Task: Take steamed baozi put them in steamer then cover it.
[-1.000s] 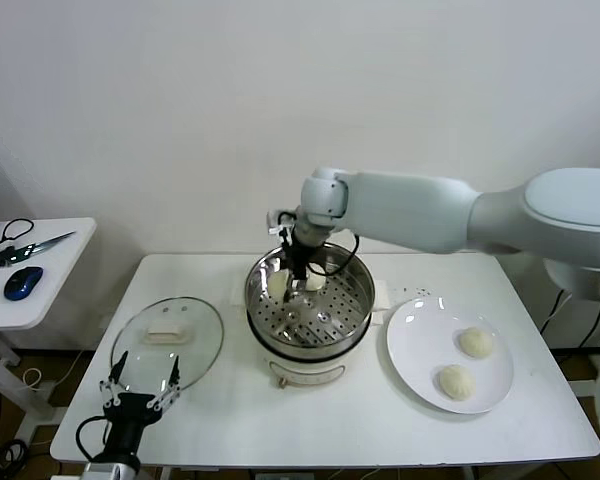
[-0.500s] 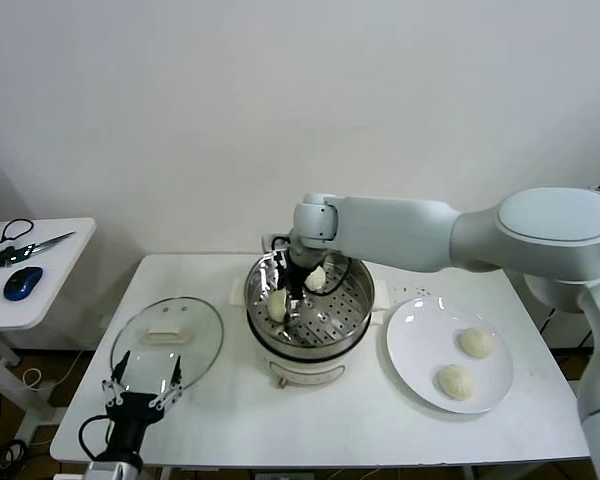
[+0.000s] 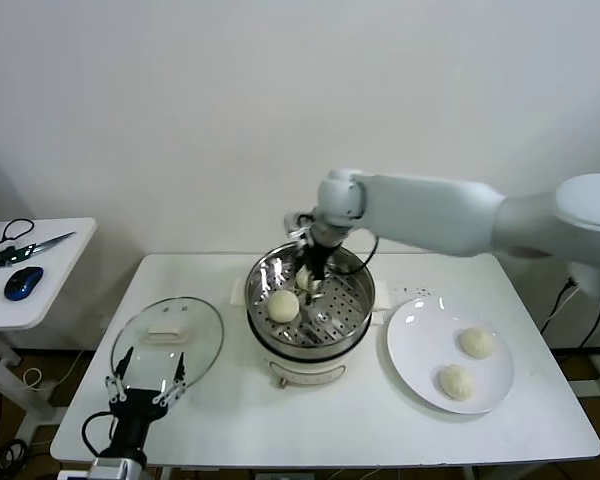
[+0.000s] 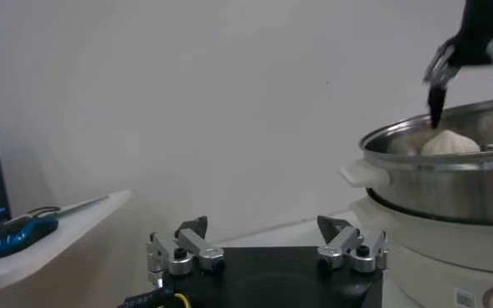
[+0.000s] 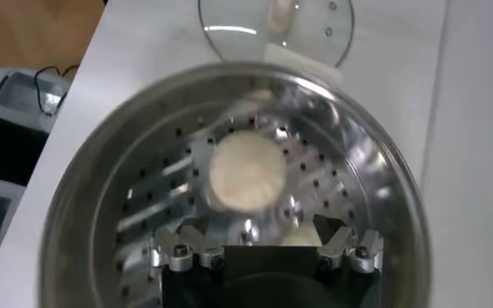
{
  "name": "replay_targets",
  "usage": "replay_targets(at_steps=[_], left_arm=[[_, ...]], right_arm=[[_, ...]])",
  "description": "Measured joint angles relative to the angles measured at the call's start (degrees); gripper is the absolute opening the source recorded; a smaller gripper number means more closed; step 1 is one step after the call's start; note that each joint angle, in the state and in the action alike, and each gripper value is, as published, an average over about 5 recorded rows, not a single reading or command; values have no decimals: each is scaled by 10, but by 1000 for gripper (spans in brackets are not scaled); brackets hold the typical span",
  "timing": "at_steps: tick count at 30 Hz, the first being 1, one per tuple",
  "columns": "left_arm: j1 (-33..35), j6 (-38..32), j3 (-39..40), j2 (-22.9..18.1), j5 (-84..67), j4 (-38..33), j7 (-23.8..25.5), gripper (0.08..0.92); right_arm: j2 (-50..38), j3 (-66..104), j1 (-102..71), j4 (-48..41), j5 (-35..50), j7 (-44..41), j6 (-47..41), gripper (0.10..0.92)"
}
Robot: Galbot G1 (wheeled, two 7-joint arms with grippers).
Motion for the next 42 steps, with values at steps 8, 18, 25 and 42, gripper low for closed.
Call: replay_targets(at_steps=[8,18,25,42], left_arm=[[-6,5,5,-2,8,-1,-1,823],[-9,10,1,0,9,-3,-1,823],[-7,10,-4,-1,10,-2,-1,823],[-8,9,-3,-12,18,9,-1,823]], right_arm=[[-149,-8,34,88,-45,-35,24,823],[-325,67,-72,160,-156,-57,44,823],[-394,126,-184,171,-237,-59,55,823],[-371,176,-313,118,-311,-23,55,823]])
